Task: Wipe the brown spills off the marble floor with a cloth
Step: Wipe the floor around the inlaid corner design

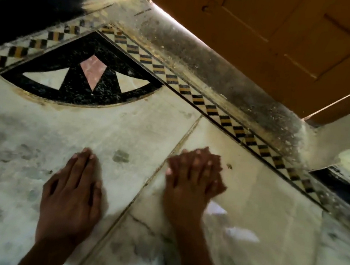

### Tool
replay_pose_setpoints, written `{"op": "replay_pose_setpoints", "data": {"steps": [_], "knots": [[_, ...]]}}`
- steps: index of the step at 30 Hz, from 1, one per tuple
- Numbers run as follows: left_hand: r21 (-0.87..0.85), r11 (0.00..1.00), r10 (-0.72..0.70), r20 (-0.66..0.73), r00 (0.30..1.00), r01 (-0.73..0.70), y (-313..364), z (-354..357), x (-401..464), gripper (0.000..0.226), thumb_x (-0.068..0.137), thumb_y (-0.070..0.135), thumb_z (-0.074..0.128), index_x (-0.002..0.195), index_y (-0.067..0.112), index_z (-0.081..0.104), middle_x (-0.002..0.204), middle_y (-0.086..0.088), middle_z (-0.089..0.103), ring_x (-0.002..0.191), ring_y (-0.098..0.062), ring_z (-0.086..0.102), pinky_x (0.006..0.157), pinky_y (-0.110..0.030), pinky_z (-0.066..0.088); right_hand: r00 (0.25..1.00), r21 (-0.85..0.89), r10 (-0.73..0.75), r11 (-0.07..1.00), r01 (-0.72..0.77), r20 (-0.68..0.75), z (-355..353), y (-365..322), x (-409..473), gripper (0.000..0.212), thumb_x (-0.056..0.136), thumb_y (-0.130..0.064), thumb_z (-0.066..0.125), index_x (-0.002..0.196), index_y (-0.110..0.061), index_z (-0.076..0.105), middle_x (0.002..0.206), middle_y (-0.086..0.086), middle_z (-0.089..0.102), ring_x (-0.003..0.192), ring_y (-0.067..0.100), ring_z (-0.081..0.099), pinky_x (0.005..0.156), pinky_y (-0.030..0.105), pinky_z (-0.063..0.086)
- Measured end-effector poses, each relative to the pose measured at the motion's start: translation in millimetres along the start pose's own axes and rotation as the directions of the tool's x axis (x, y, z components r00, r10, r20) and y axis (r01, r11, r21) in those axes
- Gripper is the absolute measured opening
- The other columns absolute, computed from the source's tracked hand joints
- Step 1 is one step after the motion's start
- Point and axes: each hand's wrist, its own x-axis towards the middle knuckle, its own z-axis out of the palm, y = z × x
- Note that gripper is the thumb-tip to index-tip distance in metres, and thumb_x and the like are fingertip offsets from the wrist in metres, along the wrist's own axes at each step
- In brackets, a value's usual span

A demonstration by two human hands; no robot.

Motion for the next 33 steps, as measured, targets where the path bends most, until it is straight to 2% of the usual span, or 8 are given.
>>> {"op": "replay_pose_setpoints", "data": {"steps": [5, 9, 13, 19, 23, 28, 30, 33], "knots": [[-0.007, 1.000, 0.010, -0.003, 1.000, -0.010, -3, -2, 1, 0.064, 0.102, 0.034, 0.041, 0.162, 0.012, 0.045, 0.172, -0.009, 0.040, 0.158, -0.028, 0.041, 0.118, -0.054, 0.037, 0.893, -0.024, -0.427, 0.900, 0.434, 0.142, 4, -18, 77, 0.064, 0.106, -0.069, 0.012, 0.166, -0.048, 0.019, 0.180, -0.006, -0.002, 0.165, 0.031, -0.014, 0.129, 0.065, 0.000], [-0.014, 1.000, 0.005, -0.021, 1.000, -0.005, -3, -1, 0, 0.063, 0.103, 0.034, 0.042, 0.161, 0.011, 0.045, 0.172, -0.009, 0.040, 0.158, -0.029, 0.041, 0.118, -0.054, 0.036, 0.973, -0.042, -0.078, 0.995, 0.089, 0.217, -18, 56, 129, 0.067, 0.102, -0.076, 0.018, 0.164, -0.053, 0.008, 0.180, -0.009, -0.009, 0.165, 0.027, -0.015, 0.129, 0.062, -0.011], [-0.020, 1.000, -0.006, 0.006, 1.000, 0.006, -1, -5, 2, 0.064, 0.102, 0.034, 0.042, 0.161, 0.010, 0.045, 0.172, -0.010, 0.039, 0.158, -0.029, 0.040, 0.118, -0.054, 0.035, 0.963, -0.013, 0.251, 0.968, -0.251, 0.098, -24, 66, 34, 0.083, 0.097, -0.078, 0.014, 0.169, -0.040, 0.005, 0.181, 0.001, -0.008, 0.166, 0.031, -0.012, 0.129, 0.065, -0.006], [-0.016, 1.000, 0.000, 0.023, 1.000, 0.000, -1, -6, 3, 0.063, 0.103, 0.035, 0.038, 0.162, 0.012, 0.044, 0.173, -0.010, 0.039, 0.159, -0.030, 0.039, 0.120, -0.052, 0.033, 0.926, -0.034, -0.308, 0.946, 0.322, 0.220, -9, 13, 49, 0.078, 0.094, -0.082, 0.000, 0.166, -0.050, 0.007, 0.180, -0.006, -0.006, 0.165, 0.028, -0.017, 0.129, 0.064, -0.011], [-0.018, 1.000, 0.005, 0.004, 1.000, -0.005, 0, -4, 2, 0.063, 0.103, 0.035, 0.040, 0.161, 0.011, 0.046, 0.171, -0.012, 0.041, 0.158, -0.031, 0.040, 0.119, -0.053, 0.034, 0.981, -0.033, 0.060, 0.998, -0.055, 0.184, -21, 84, 107, 0.080, 0.094, -0.081, 0.005, 0.167, -0.047, 0.009, 0.181, -0.004, -0.003, 0.166, 0.032, -0.006, 0.130, 0.066, -0.001], [-0.008, 1.000, -0.002, 0.007, 1.000, 0.002, 2, -8, 1, 0.063, 0.103, 0.034, 0.040, 0.161, 0.010, 0.045, 0.171, -0.013, 0.041, 0.157, -0.033, 0.041, 0.118, -0.054, 0.035, 0.870, 0.077, 0.488, 0.867, -0.493, 0.072, -46, 119, -1, 0.084, 0.097, -0.076, 0.009, 0.170, -0.035, 0.000, 0.180, 0.004, -0.009, 0.166, 0.032, -0.010, 0.129, 0.068, -0.004], [-0.006, 1.000, 0.004, 0.014, 1.000, -0.004, 3, -7, 1, 0.063, 0.103, 0.034, 0.039, 0.161, 0.010, 0.045, 0.171, -0.013, 0.041, 0.157, -0.034, 0.041, 0.118, -0.054, 0.034, 0.876, 0.056, 0.469, 0.877, -0.476, 0.109, -41, 84, -32, 0.085, 0.096, -0.074, 0.008, 0.170, -0.035, 0.000, 0.179, 0.004, -0.014, 0.165, 0.035, -0.014, 0.128, 0.068, -0.010], [-0.004, 1.000, -0.001, 0.024, 1.000, 0.001, 2, -7, 2, 0.063, 0.103, 0.035, 0.039, 0.161, 0.011, 0.044, 0.171, -0.011, 0.041, 0.157, -0.032, 0.040, 0.118, -0.055, 0.034, 0.974, 0.038, 0.162, 0.985, -0.170, 0.156, -25, 45, -15, 0.078, 0.098, -0.077, 0.011, 0.168, -0.044, 0.001, 0.177, -0.005, -0.016, 0.164, 0.031, -0.019, 0.125, 0.060, -0.019]]}}
